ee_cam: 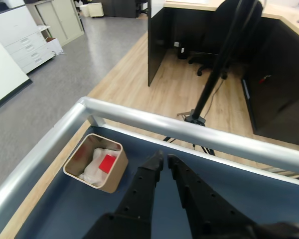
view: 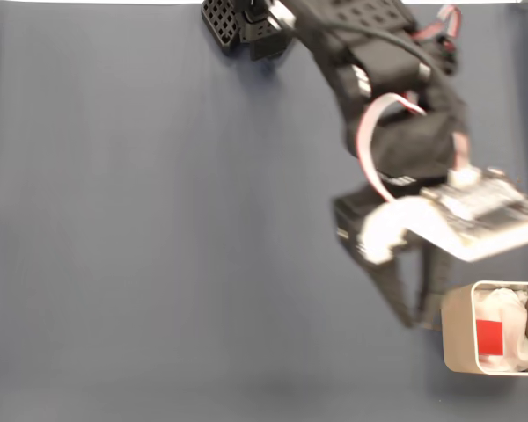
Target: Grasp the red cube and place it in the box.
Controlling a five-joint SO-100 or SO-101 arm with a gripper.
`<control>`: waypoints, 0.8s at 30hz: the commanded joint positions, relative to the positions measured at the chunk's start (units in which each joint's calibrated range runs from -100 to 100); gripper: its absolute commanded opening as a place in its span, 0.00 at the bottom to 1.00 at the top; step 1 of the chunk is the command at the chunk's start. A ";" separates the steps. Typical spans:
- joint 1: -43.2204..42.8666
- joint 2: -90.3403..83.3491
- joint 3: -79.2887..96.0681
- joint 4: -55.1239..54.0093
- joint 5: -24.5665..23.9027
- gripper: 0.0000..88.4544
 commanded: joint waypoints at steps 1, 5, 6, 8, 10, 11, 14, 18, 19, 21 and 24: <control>3.26 -12.09 9.06 -2.16 0.15 0.00; 5.89 -22.40 22.92 -2.81 -0.44 0.00; 6.45 -25.00 26.39 -3.22 -0.63 0.00; 7.66 -30.20 33.14 -3.39 -1.12 0.00; 8.87 -35.49 39.80 -3.39 -1.27 0.00; 9.58 -38.26 43.45 -3.39 -1.27 0.00; 11.14 -45.71 52.67 -3.39 -1.27 0.00; 12.70 -60.70 73.38 -3.55 -1.51 0.00; 12.70 -62.96 76.48 -3.80 -1.51 0.00; 12.70 -67.37 82.50 -3.96 -1.51 0.00; 12.70 -73.35 90.26 -3.96 -1.47 0.00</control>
